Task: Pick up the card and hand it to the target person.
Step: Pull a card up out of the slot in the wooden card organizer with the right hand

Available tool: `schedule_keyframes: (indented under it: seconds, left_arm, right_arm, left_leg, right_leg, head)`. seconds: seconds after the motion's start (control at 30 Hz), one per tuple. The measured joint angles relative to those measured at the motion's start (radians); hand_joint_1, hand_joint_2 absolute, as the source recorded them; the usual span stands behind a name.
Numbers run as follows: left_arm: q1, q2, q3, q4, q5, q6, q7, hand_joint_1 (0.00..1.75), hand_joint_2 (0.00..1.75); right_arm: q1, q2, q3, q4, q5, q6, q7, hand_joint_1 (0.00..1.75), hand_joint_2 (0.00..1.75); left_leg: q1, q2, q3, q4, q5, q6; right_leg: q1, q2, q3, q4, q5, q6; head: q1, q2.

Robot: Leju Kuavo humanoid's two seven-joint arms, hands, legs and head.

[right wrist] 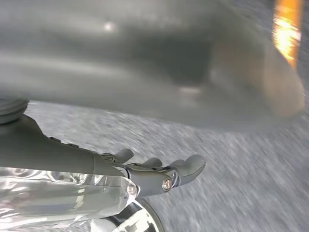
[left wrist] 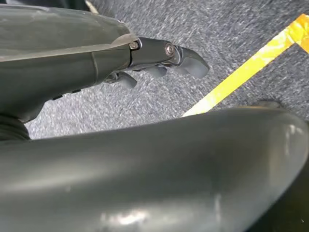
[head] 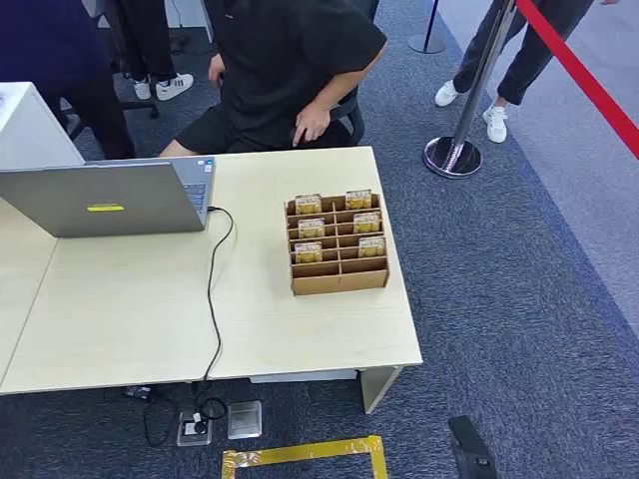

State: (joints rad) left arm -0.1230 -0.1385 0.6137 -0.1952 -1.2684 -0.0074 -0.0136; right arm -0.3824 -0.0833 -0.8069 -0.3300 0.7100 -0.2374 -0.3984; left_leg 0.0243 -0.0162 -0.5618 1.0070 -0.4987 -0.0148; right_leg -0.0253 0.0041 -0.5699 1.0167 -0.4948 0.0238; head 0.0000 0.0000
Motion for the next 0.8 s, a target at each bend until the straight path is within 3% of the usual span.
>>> schedule_keyframes:
  seconds: [0.1, 0.23, 0.47, 0.63, 0.77, 0.8]
  left_arm:
    - [0.003, 0.0, 0.003, 0.0, 0.002, 0.002, -0.003, 0.0, 0.0]
    - [0.005, 0.001, 0.005, 0.0, 0.003, 0.001, -0.004, 0.0, 0.0]
    - [0.004, -0.001, 0.0, 0.001, 0.0, 0.003, -0.016, 0.0, 0.0]
    - [0.002, 0.001, -0.009, 0.001, -0.005, 0.002, -0.019, 0.0, 0.0]
    - [0.0, 0.002, -0.011, 0.001, -0.006, 0.001, -0.013, 0.0, 0.0]
    - [0.0, 0.002, -0.011, 0.001, -0.005, 0.001, -0.012, 0.0, 0.0]
  right_arm:
    - [-0.02, 0.004, 0.035, -0.045, -0.022, 0.024, -0.088, 0.0, 0.0]
    - [-0.05, 0.02, 0.181, -0.191, -0.057, 0.046, -0.175, 0.0, 0.0]
    - [-0.006, 0.018, 0.524, -0.485, -0.161, 0.067, -0.12, 0.0, 0.0]
    - [-0.017, -0.017, 0.735, -0.546, -0.141, 0.049, -0.075, 0.0, 0.0]
    - [-0.086, -0.026, 0.873, -0.492, -0.105, 0.011, -0.05, 0.0, 1.75]
    - [-0.106, -0.02, 0.901, -0.471, -0.096, -0.002, -0.041, 0.0, 1.75]
  left_leg:
    - [0.0, -0.001, 0.0, 0.001, 0.0, 0.0]
    - [0.0, 0.001, -0.001, 0.001, 0.001, 0.0]
    - [0.0, 0.0, -0.002, 0.002, 0.001, 0.0]
    - [0.0, -0.001, -0.002, 0.002, 0.001, 0.0]
    - [0.0, 0.0, -0.001, 0.003, 0.0, 0.0]
    - [0.0, -0.001, -0.001, 0.003, 0.0, -0.001]
  right_leg:
    - [0.0, 0.0, 0.0, 0.001, 0.0, 0.0]
    - [0.0, 0.001, -0.001, 0.001, 0.001, 0.0]
    - [0.0, 0.001, -0.002, 0.003, 0.001, 0.001]
    - [0.0, 0.0, -0.001, 0.003, 0.001, 0.001]
    - [0.0, 0.001, -0.001, 0.003, 0.001, 0.001]
    - [0.0, 0.001, -0.001, 0.004, 0.0, 0.001]
  head:
    - [0.0, 0.0]
    - [0.0, 0.0]
    - [0.0, 0.0]
    - [0.0, 0.0]
    - [0.0, 0.0]
    - [0.0, 0.0]
